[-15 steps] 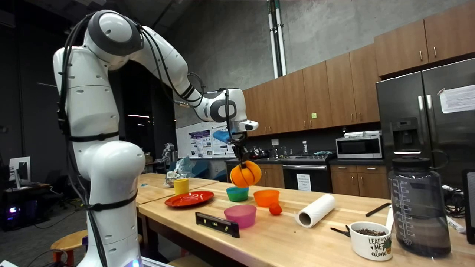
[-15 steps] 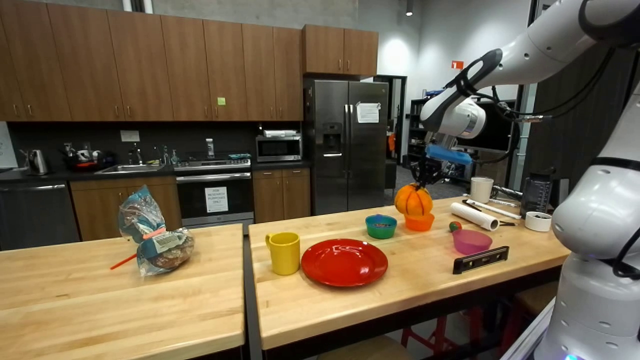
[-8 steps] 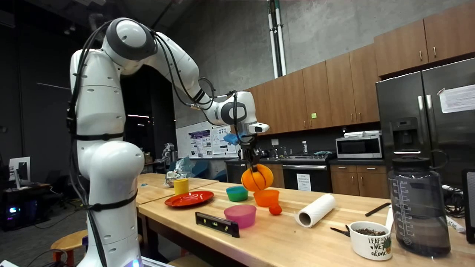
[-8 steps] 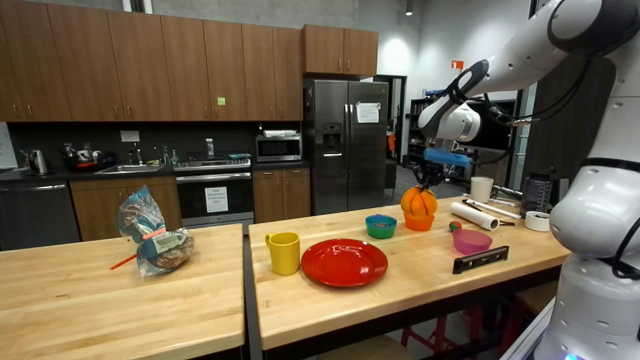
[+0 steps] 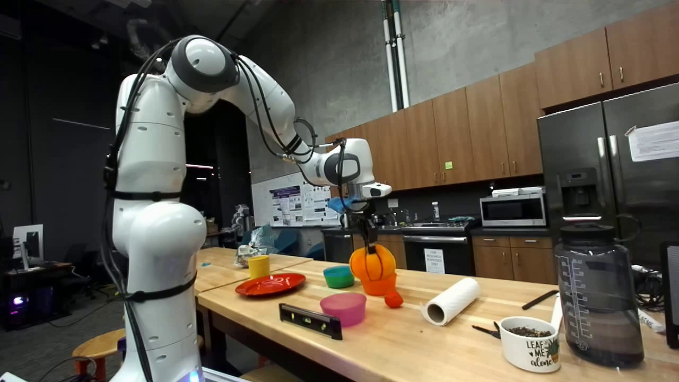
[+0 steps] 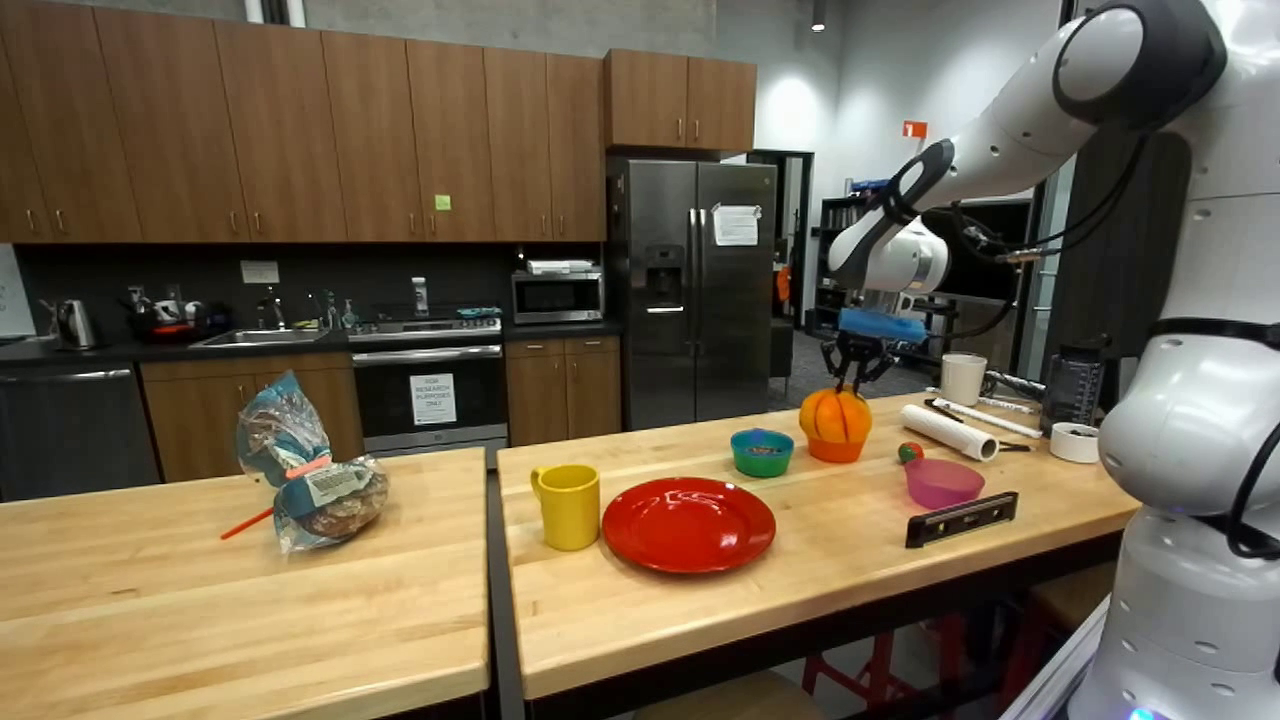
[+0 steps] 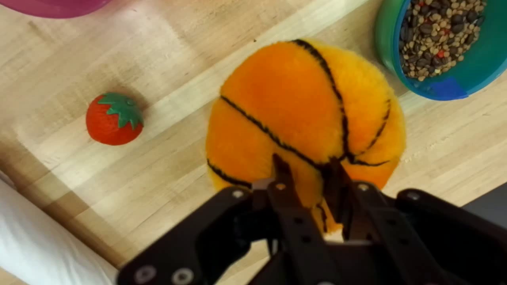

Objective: Put the pumpkin plush toy into the red bowl

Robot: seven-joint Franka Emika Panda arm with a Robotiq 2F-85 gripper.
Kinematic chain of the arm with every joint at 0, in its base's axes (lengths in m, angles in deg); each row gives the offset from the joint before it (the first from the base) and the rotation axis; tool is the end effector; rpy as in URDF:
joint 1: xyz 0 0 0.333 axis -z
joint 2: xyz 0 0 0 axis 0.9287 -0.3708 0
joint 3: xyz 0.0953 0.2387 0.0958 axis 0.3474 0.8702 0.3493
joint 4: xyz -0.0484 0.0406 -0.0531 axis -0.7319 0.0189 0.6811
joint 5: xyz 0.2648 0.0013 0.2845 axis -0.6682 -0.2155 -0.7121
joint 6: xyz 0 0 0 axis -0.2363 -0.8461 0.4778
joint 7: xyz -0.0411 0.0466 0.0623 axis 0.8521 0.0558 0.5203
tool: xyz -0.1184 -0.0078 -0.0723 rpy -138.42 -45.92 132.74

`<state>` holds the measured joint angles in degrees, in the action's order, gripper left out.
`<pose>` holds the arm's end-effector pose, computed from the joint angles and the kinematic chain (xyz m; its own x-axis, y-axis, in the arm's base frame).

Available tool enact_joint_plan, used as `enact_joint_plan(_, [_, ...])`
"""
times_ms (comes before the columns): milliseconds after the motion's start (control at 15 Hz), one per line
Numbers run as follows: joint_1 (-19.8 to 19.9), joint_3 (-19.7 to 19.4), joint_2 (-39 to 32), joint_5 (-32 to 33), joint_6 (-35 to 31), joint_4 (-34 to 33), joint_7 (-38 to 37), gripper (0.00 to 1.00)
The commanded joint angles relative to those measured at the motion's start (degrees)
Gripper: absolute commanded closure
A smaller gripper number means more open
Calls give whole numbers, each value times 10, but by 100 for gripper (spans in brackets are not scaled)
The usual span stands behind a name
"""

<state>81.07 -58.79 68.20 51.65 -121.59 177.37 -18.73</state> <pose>0.4903 -0.2244 0.2969 0.6442 -0.7580 0.1026 -0.7417 -0.6518 -0.1584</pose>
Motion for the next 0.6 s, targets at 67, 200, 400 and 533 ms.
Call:
enact_joint_plan(67, [-1, -5, 1, 25, -10, -9, -38, 36])
enact_joint_plan(200, [-2, -4, 11, 28, -17, -5, -45, 22])
enact_joint_plan(400, [-7, 1, 31, 28, -14, 3, -37, 2])
enact_joint_plan(533, [-11, 6, 44, 14, -8, 11, -20, 0])
